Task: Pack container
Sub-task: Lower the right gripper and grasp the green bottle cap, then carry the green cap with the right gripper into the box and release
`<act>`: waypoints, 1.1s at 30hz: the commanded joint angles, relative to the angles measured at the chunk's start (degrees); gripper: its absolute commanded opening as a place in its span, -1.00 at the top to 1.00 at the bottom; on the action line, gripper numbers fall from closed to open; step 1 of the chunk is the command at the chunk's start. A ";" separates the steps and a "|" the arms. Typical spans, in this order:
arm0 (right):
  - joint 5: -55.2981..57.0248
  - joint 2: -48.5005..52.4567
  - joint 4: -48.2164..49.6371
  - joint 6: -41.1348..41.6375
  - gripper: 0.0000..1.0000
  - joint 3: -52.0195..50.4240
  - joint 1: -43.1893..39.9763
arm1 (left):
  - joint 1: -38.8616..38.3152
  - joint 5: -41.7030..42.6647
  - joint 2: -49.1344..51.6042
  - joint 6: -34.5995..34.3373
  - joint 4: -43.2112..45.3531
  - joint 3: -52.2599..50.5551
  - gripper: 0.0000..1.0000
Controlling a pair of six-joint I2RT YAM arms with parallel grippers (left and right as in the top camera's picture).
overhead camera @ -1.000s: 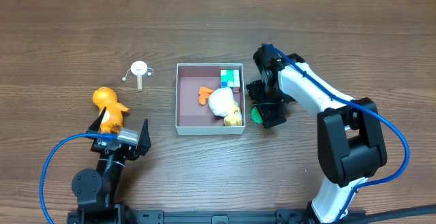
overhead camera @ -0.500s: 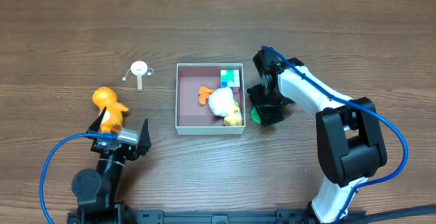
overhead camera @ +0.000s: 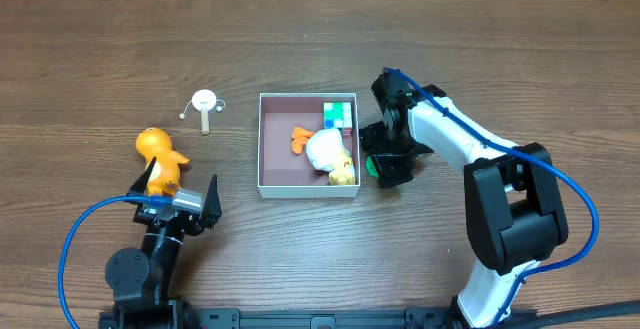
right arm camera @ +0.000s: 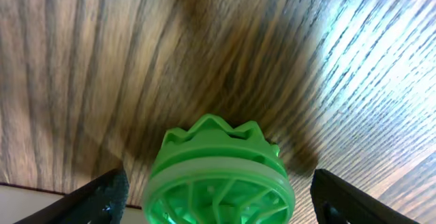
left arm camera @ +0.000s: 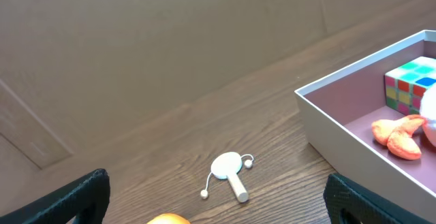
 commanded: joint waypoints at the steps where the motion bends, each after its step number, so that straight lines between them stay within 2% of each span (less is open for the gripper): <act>1: -0.42 -0.20 0.35 0.26 -0.58 -0.26 0.00 | 0.31 0.02 -0.28 0.22 0.07 -0.17 -1.00; 8: 1.60 -0.20 0.35 0.22 -0.24 -0.24 -0.44 | 0.31 0.02 -0.28 0.22 0.07 -0.17 -1.00; 14: 2.71 -0.20 0.59 -4.37 -0.07 -0.24 -4.98 | 0.31 0.02 -0.28 0.22 0.07 -0.17 -1.00; 16: 3.87 -0.20 -0.35 -4.37 -0.06 -0.24 -5.88 | 0.31 0.02 -0.28 0.22 0.07 -0.17 -1.00; 20: 4.46 -0.20 -0.37 -5.84 0.08 -0.24 -6.14 | 0.31 0.02 -0.28 0.22 0.07 -0.17 -1.00; 23: 6.10 -0.22 -0.31 -6.36 0.09 -0.11 -6.23 | 0.31 0.02 -0.28 0.22 0.07 -0.17 -1.00; 25: 7.10 -0.22 -0.13 -10.82 0.15 1.20 -6.51 | 0.31 0.02 -0.28 0.22 0.07 -0.17 -1.00; 28: 9.33 -0.22 -0.59 -19.39 0.15 5.75 -6.56 | 0.31 0.02 -0.28 0.22 0.07 -0.17 -1.00; 33: 11.72 -0.22 -7.21 -31.91 0.13 21.00 -6.54 | 0.31 0.02 -0.28 0.22 0.07 -0.17 -1.00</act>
